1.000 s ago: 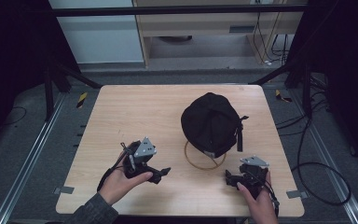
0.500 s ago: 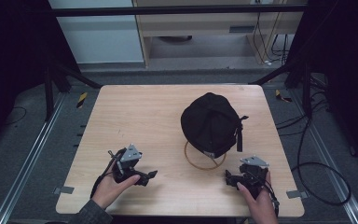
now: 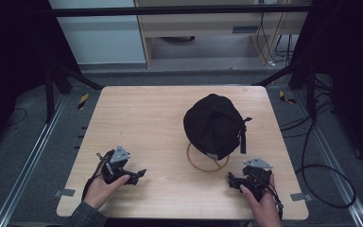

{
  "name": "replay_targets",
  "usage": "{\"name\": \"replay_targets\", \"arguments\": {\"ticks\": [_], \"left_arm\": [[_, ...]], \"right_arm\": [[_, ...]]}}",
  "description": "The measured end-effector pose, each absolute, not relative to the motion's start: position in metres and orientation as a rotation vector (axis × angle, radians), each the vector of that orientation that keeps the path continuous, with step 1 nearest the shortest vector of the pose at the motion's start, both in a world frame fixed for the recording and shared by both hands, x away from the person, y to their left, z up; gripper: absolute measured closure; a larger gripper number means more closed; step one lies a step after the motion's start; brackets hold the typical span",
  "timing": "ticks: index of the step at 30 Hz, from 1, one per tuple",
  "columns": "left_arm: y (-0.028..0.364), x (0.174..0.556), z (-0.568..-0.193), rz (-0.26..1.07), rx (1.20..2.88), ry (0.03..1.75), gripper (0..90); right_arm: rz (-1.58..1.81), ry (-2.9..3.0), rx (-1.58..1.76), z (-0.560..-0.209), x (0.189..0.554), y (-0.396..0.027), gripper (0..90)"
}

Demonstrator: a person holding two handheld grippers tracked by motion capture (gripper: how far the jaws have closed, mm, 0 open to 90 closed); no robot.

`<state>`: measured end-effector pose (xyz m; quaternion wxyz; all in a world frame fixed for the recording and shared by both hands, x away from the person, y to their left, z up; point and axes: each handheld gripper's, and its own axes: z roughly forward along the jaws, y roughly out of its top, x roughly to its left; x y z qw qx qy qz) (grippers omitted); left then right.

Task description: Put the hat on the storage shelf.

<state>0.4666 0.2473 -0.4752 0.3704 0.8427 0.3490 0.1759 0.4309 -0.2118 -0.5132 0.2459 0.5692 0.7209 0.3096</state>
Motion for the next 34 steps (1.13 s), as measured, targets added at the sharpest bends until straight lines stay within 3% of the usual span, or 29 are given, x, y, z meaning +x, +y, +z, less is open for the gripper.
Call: {"name": "replay_targets", "arguments": {"ticks": [12, 26, 34], "left_arm": [[0.28, 0.479, -0.484, 0.502, 2.175, 0.984, 5.9], [0.284, 0.492, -0.5, 0.459, 2.254, 1.012, 2.9], [0.287, 0.493, -0.506, 0.436, 2.206, 1.026, 0.0]], "right_arm": [[0.844, 1.966, 1.556, -0.513, 0.431, -0.212, 0.3], [0.846, 1.966, 1.556, -0.513, 0.431, -0.211, 0.4], [0.847, 1.967, 1.554, -0.513, 0.431, -0.211, 0.3]]}}
